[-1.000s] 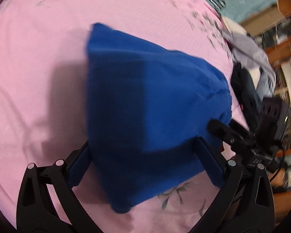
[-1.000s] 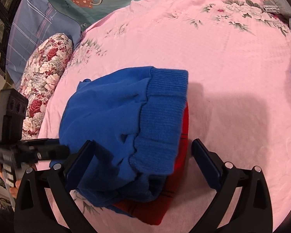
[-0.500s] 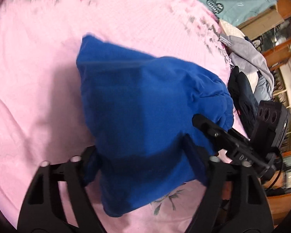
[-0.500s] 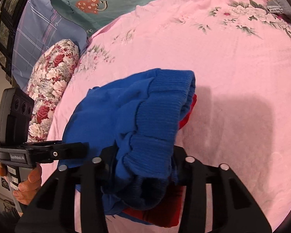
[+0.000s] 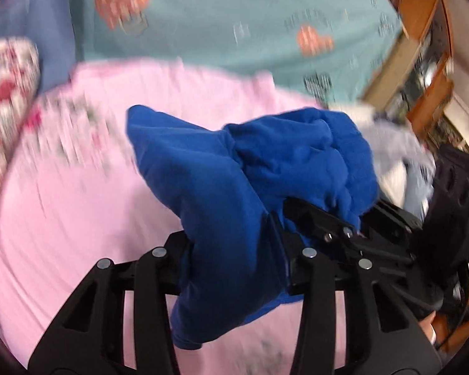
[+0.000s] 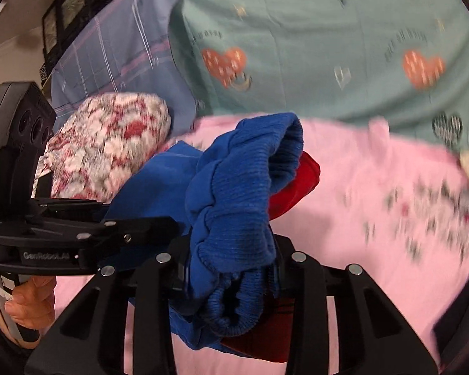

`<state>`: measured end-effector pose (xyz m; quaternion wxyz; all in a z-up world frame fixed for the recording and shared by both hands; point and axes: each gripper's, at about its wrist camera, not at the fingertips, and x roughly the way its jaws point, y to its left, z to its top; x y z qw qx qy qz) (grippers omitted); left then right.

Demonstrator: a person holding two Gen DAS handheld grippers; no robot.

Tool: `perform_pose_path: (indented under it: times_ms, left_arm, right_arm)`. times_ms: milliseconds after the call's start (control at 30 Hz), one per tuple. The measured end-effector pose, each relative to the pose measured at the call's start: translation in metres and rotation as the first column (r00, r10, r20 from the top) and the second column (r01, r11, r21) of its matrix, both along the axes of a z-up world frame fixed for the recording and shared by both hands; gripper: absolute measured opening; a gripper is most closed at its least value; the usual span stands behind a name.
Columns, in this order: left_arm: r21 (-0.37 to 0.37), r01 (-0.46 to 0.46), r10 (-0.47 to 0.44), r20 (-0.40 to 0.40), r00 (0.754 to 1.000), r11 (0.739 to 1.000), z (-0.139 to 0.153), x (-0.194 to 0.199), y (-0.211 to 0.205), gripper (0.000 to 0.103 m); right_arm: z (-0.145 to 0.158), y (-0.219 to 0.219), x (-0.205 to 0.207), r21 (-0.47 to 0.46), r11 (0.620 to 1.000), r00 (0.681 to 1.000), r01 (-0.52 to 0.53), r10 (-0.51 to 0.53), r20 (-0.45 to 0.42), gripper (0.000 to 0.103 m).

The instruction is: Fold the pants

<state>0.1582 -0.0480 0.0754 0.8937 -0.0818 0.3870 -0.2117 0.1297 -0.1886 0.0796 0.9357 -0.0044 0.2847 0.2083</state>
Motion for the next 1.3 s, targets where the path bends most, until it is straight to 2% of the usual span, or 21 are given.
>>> perform_pose_path:
  times_ms: [133, 200, 267, 367, 433, 467, 500, 533, 567, 600, 633, 733, 800, 933, 1000, 1100, 1233, 1300]
  left_arm:
    - [-0.031, -0.119, 0.121, 0.118, 0.986, 0.992, 0.025, 0.056, 0.019, 0.044]
    - [-0.043, -0.17, 0.174, 0.134, 0.976, 0.985, 0.02, 0.088, 0.025, 0.047]
    - [-0.02, -0.193, 0.194, 0.136, 0.972, 0.981, 0.007, 0.118, 0.024, 0.047]
    - [0.047, -0.24, 0.231, 0.139, 0.963, 0.97, -0.026, 0.164, 0.021, 0.049]
    - [0.108, -0.292, 0.284, 0.086, 0.955, 0.95, -0.064, 0.194, 0.023, 0.06]
    - [0.141, -0.324, 0.319, 0.059, 0.946, 0.935, -0.079, 0.202, 0.025, 0.072]
    - [0.205, -0.361, 0.364, 0.025, 0.931, 0.909, -0.103, 0.213, 0.028, 0.073]
    - [0.228, -0.366, 0.372, 0.017, 0.928, 0.902, -0.116, 0.214, 0.03, 0.077]
    - [0.236, -0.379, 0.382, 0.033, 0.923, 0.895, -0.122, 0.214, 0.033, 0.09]
    - [0.249, -0.404, 0.405, 0.052, 0.913, 0.88, -0.123, 0.212, 0.036, 0.099]
    - [0.256, -0.431, 0.432, 0.057, 0.9, 0.865, -0.123, 0.211, 0.039, 0.1]
    - [0.215, -0.47, 0.48, 0.003, 0.877, 0.856, -0.115, 0.207, 0.048, 0.099]
    - [0.201, -0.493, 0.504, -0.003, 0.864, 0.846, -0.103, 0.194, 0.051, 0.099]
    - [0.208, -0.49, 0.487, 0.067, 0.871, 0.847, -0.073, 0.141, 0.044, 0.099]
    - [0.239, -0.483, 0.476, 0.091, 0.875, 0.842, -0.066, 0.115, 0.038, 0.099]
    - [0.303, -0.478, 0.476, 0.085, 0.875, 0.824, -0.067, 0.081, 0.032, 0.1]
    - [0.305, -0.45, 0.443, 0.096, 0.891, 0.84, -0.071, 0.033, 0.029, 0.1]
    - [0.307, -0.444, 0.43, 0.115, 0.896, 0.842, -0.075, 0.015, 0.029, 0.1]
  right_arm:
    - [0.021, 0.005, 0.068, 0.056, 0.998, 0.995, -0.002, -0.004, 0.104, 0.037]
    - [0.014, 0.006, 0.099, 0.065, 0.998, 0.991, 0.008, -0.017, 0.13, 0.037]
    - [-0.002, 0.011, 0.134, 0.044, 0.999, 0.989, 0.027, -0.033, 0.144, 0.038]
    - [-0.036, 0.014, 0.179, -0.001, 0.999, 0.992, 0.046, -0.046, 0.114, 0.041]
    - [-0.067, 0.015, 0.206, -0.102, 0.988, 0.992, 0.116, -0.109, 0.069, 0.063]
    - [-0.087, 0.012, 0.22, -0.174, 0.969, 0.985, 0.175, -0.172, 0.031, 0.063]
    - [-0.104, 0.007, 0.231, -0.23, 0.948, 0.973, 0.219, -0.229, -0.019, 0.063]
    - [-0.119, 0.0, 0.237, -0.258, 0.934, 0.961, 0.246, -0.269, -0.061, 0.073]
    - [-0.12, -0.006, 0.233, -0.221, 0.94, 0.96, 0.26, -0.276, -0.043, 0.076]
    - [-0.119, -0.009, 0.23, -0.211, 0.938, 0.957, 0.273, -0.287, -0.038, 0.084]
    - [-0.116, -0.01, 0.229, -0.216, 0.935, 0.954, 0.28, -0.296, -0.044, 0.085]
    - [-0.102, -0.01, 0.221, -0.191, 0.941, 0.955, 0.279, -0.293, -0.051, 0.085]
    - [-0.083, -0.011, 0.201, -0.149, 0.945, 0.953, 0.293, -0.3, -0.032, 0.085]
    - [-0.061, -0.006, 0.158, -0.085, 0.96, 0.962, 0.268, -0.272, -0.037, 0.087]
    - [-0.054, -0.001, 0.133, -0.113, 0.957, 0.961, 0.267, -0.272, -0.036, 0.091]
    - [-0.053, 0.008, 0.093, -0.161, 0.949, 0.96, 0.271, -0.278, -0.019, 0.093]
    - [-0.062, 0.013, 0.055, -0.179, 0.939, 0.953, 0.293, -0.302, -0.023, 0.093]
    - [-0.065, 0.013, 0.031, -0.166, 0.934, 0.947, 0.317, -0.321, 0.006, 0.093]
